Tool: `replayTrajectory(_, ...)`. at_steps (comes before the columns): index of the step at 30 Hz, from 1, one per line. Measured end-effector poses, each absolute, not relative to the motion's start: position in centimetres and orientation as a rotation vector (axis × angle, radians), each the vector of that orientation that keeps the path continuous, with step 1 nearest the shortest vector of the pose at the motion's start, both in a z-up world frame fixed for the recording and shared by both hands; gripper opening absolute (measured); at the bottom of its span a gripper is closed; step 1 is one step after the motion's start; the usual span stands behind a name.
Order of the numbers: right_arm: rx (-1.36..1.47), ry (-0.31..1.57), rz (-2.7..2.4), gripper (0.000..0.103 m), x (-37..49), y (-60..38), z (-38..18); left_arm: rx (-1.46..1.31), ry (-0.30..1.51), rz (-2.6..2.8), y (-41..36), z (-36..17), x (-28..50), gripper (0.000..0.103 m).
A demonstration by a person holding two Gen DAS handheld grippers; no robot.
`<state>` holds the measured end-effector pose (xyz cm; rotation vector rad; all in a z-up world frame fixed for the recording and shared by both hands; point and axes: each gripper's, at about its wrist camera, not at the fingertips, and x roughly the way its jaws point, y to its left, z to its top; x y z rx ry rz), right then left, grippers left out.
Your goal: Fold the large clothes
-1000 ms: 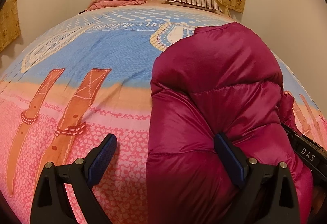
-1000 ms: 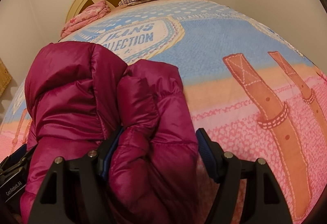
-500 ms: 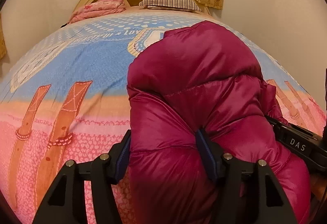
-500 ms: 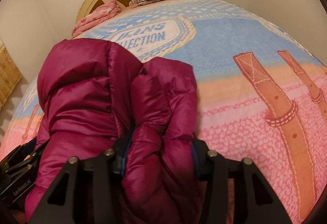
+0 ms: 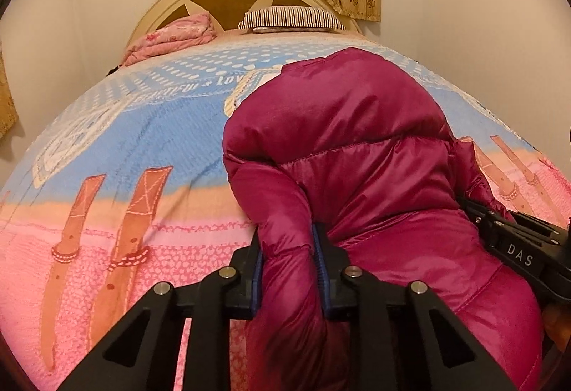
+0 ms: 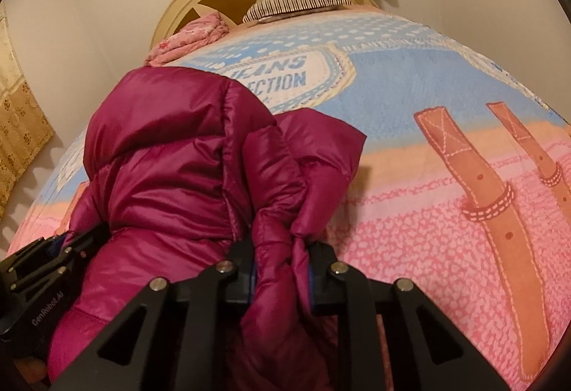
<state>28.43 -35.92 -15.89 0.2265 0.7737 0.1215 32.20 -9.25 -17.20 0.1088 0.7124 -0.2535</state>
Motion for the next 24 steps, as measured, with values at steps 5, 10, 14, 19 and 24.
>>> replayTrajectory(5,0.241,0.767,0.139,0.02,27.6,-35.9,-15.3,0.11,0.689,-0.255,-9.0,-15.7,30.9,0.021)
replayTrajectory(10,0.245,0.738,0.164,0.019,26.5,-35.4,-14.2,0.125,0.64,-0.248,-8.5,-13.8,29.3,0.02)
replayTrajectory(14,0.247,0.726,0.189,0.019,26.0,-34.7,-13.5,0.119,0.629,-0.242,-7.4,-13.1,28.3,0.018)
replayTrajectory(19,0.248,0.706,0.228,0.019,25.3,-33.4,-12.3,0.102,0.619,-0.222,-5.2,-12.1,27.4,0.017)
replayTrajectory(24,0.24,0.685,0.269,0.019,25.0,-31.6,-11.1,0.069,0.603,-0.199,-2.8,-11.1,26.4,0.017)
